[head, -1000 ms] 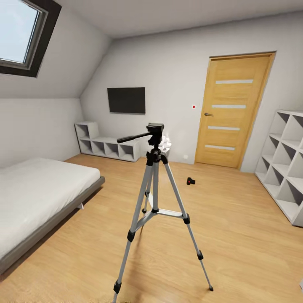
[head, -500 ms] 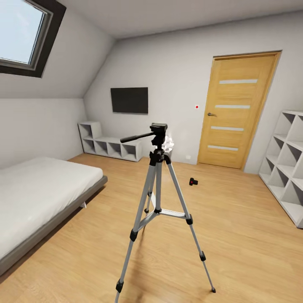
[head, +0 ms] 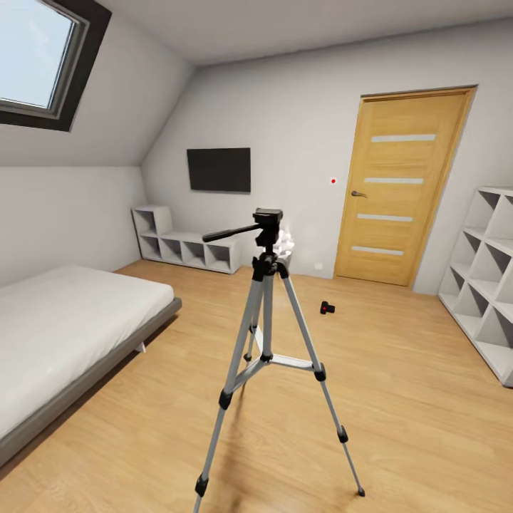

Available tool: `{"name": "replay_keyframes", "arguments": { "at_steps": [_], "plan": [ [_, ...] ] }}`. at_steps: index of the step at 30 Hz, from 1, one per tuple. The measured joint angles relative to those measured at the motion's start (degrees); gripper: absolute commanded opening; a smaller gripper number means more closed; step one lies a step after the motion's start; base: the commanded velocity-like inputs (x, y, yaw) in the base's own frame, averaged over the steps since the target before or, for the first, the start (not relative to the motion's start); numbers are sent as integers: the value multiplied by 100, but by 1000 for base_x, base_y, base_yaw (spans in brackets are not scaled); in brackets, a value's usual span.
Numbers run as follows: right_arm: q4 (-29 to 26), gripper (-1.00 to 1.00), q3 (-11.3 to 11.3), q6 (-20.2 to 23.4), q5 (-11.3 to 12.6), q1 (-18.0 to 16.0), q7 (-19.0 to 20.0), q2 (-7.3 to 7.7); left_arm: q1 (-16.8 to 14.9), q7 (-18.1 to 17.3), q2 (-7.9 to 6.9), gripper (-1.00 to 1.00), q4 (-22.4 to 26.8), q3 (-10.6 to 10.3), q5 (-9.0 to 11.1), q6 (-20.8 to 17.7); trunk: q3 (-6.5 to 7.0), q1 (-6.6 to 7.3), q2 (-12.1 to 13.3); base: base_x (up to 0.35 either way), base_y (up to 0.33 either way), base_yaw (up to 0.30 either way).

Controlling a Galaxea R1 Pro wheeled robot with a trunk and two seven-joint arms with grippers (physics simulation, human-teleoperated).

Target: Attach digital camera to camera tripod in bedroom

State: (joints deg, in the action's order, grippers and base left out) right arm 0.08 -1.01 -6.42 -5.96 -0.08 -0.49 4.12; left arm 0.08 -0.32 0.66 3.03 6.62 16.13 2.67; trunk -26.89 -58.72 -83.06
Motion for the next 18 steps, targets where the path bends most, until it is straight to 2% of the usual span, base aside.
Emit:
{"name": "replay_keyframes", "arguments": {
  "at_steps": [18],
  "plan": [
    [0,100,0,-11,0,0,2,1,0,0,1,100,0,-1,0,3,0,0,0,132,-215,0]
  ]
}}
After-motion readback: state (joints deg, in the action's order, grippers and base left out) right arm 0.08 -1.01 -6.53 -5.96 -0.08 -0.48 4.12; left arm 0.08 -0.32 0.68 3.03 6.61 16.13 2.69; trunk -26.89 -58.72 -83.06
